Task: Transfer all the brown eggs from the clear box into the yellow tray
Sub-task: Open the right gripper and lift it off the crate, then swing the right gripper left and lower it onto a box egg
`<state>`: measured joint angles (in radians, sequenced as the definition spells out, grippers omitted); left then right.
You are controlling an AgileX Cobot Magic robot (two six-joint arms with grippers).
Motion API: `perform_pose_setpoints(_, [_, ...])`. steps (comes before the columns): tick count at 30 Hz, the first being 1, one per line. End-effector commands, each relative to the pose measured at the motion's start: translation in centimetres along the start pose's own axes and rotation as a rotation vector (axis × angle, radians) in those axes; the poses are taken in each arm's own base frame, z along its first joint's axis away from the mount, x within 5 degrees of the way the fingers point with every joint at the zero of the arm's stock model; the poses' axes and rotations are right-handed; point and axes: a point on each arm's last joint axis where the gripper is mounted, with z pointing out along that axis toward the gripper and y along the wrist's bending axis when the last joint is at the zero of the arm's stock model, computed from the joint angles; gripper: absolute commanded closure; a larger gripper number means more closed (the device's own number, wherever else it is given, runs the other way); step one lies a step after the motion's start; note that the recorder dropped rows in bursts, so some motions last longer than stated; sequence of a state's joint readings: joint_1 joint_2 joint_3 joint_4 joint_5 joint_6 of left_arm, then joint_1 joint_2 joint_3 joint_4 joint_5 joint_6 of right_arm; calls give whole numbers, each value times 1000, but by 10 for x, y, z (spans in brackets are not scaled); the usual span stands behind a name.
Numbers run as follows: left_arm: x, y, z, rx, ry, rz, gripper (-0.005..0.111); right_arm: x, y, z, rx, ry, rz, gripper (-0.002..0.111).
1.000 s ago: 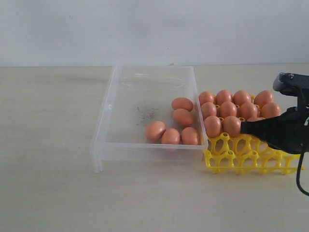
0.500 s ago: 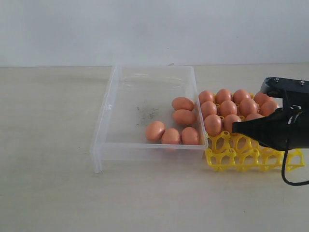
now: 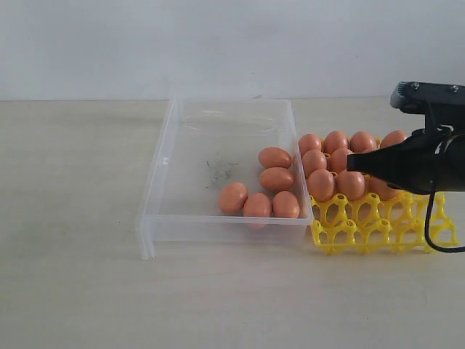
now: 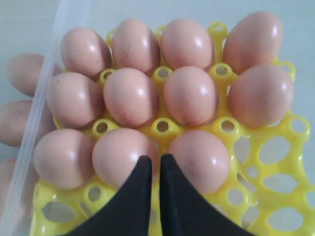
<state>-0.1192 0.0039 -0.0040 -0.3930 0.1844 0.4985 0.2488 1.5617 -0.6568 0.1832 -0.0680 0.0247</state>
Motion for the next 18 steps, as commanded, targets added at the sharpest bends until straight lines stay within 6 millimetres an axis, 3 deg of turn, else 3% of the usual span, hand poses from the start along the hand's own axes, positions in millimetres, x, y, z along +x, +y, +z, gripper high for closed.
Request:
perform_pose_setpoints(1, [1,0,0,4,-7,-14,29,-9,2,-11,-10,-56,-43,109])
perform_pose_setpoints(5, [1,0,0,4,-7,-14,29,-16,11,-14,-36,-138,-61,109])
perform_pose_setpoints(7, [1,0,0,4,-7,-14,29,-21,32,-23,-99,-212,-134,109])
perform_pose_setpoints(11, [1,0,0,4,-7,-14,29,-18,92,-40,-290,-323,-358,109])
perform_pose_setpoints(14, [1,0,0,4,-7,-14,29,-27,122,-46,-348,-272,-412,108])
perform_pose_setpoints(18, [1,0,0,4,-7,-14,29,-44,138,-47,-338,-141,-448,106])
